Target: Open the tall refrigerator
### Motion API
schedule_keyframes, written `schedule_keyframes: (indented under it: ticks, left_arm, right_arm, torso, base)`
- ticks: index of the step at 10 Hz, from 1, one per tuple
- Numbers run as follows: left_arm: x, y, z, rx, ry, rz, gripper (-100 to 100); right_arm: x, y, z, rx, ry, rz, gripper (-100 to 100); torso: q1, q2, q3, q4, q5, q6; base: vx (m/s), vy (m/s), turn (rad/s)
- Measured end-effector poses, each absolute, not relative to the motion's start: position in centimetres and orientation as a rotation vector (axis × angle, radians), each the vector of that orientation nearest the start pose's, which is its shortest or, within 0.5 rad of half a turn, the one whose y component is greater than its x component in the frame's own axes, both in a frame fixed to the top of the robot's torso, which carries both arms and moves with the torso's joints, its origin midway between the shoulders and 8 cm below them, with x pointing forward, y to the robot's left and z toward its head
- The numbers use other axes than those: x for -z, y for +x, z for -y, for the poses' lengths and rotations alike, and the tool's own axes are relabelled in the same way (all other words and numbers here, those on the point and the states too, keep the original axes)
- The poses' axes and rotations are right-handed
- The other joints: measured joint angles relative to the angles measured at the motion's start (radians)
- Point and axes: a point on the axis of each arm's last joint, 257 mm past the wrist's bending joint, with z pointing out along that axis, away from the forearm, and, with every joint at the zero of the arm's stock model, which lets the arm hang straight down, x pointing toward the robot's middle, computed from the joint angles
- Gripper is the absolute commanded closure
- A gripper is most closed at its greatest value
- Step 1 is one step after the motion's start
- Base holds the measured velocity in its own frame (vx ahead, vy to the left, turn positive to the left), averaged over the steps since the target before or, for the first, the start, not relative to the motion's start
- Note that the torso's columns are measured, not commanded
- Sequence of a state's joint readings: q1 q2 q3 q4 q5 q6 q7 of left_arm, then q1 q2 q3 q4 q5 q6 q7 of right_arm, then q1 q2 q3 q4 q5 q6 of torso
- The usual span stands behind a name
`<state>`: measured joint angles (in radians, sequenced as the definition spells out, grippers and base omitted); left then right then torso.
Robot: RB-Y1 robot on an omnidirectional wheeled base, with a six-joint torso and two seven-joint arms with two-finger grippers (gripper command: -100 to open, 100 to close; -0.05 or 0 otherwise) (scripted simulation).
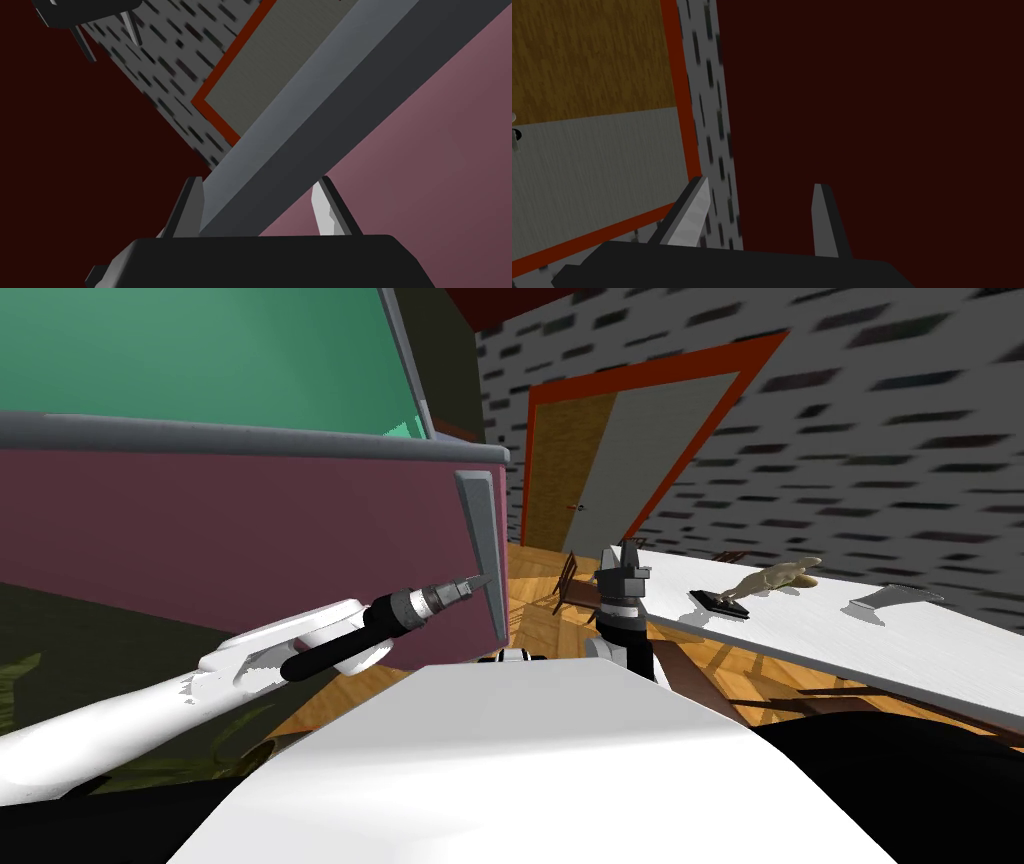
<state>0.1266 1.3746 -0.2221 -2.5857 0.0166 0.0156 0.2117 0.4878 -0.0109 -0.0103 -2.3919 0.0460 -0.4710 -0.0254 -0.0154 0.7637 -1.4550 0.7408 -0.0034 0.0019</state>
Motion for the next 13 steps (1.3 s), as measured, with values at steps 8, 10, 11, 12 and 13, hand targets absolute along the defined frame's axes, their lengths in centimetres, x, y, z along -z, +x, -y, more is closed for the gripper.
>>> schedule_keyframes:
  ticks: [8, 10, 11, 12, 13]
  left_arm:
    - [0.0, 30.6, -7.0, 1.264, 0.364, -1.714, 100]
    - [-0.5, 30.6, -7.0, 1.272, 0.373, -1.712, -100]
    - [-0.9, 31.2, -7.2, 1.266, 0.368, -1.717, -100]
    - [-1.4, 31.2, -7.3, 1.268, 0.365, -1.721, -100]
    - [-2.3, 31.0, -7.1, 1.274, 0.372, -1.719, -100]
  right_arm:
    - [-7.1, 32.5, 26.9, -1.31, 0.553, -0.575, 0]
    - [-7.1, 32.5, 26.9, -1.31, 0.553, -0.575, 0]
    - [-7.1, 32.5, 26.9, -1.31, 0.553, -0.575, 0]
    - [-7.1, 32.5, 26.9, -1.31, 0.553, -0.575, 0]
    - [-7.1, 32.5, 26.9, -1.31, 0.553, -0.575, 0]
  torso:
    - [0.005, 0.004, 0.002, 0.002, 0.001, -0.001]
    - [0.009, -0.009, -0.008, 0.001, 0.002, -0.003]
    - [0.011, -0.016, -0.015, 0.002, 0.002, -0.002]
    - [0.012, -0.018, -0.017, 0.002, 0.002, -0.001]
    - [0.011, -0.017, -0.016, 0.002, 0.001, -0.001]
  base:
    - [-0.073, 0.028, -0.005]
    - [-0.009, -0.006, 0.071]
    - [-0.007, -0.01, 0.038]
    - [0.004, -0.006, 0.069]
    - [0.011, -0.003, 0.033]
